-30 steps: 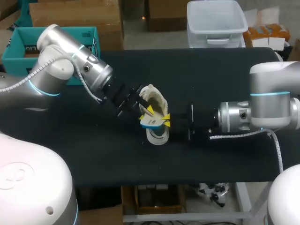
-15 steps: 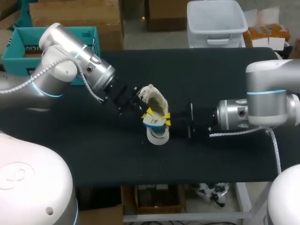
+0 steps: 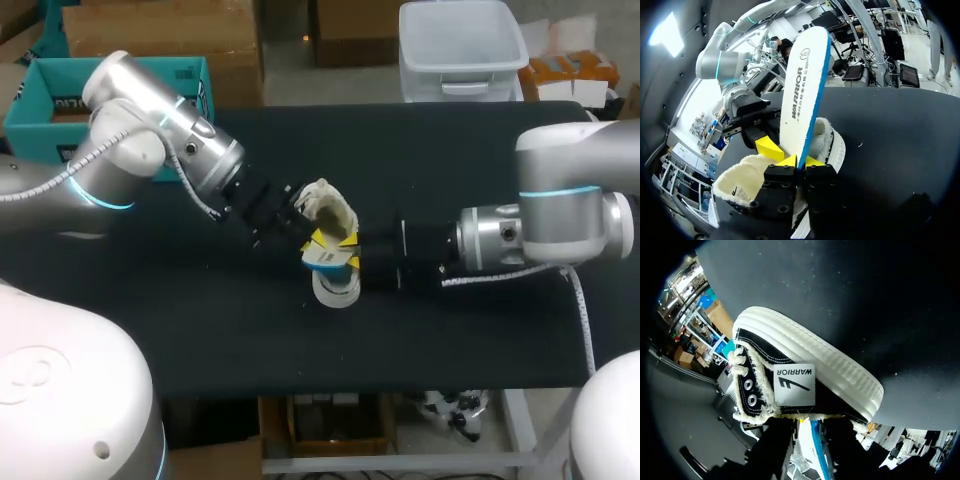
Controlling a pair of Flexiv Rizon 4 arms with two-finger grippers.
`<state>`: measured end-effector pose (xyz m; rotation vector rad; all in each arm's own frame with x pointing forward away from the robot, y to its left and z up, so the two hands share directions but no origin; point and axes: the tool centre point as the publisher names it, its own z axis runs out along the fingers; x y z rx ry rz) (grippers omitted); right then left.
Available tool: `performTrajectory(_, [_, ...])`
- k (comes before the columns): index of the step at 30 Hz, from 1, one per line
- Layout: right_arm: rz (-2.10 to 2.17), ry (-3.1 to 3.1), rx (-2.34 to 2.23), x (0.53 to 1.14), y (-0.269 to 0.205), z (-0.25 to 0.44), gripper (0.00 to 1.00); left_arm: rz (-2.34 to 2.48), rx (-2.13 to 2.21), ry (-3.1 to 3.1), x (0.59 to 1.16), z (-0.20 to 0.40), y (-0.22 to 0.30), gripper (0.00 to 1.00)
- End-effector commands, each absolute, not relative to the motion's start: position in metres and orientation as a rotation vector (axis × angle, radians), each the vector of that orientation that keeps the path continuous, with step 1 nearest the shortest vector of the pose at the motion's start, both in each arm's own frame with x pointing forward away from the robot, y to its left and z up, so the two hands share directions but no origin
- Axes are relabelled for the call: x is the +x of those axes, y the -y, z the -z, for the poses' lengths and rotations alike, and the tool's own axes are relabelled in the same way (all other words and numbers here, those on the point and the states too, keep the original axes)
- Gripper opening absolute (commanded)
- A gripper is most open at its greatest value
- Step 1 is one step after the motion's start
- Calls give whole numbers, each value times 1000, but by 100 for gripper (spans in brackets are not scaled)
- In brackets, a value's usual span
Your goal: Open the shoe tongue, take the insole out of the shoe, put the insole back into the shoe, and pack the shoe into the shoebox
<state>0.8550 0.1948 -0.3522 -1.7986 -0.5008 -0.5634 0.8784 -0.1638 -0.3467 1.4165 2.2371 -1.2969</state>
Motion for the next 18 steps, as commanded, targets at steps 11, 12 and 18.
performTrajectory(11, [609,485,-1841,826,-194,337,21,1306,1409,-2234,874,351,170,0])
performTrajectory(12, [609,485,-1841,825,-194,337,18,1306,1407,-2234,874,351,170,0])
performTrajectory(18, [605,478,-1841,820,-192,337,15,1302,1390,-2241,873,350,172,0])
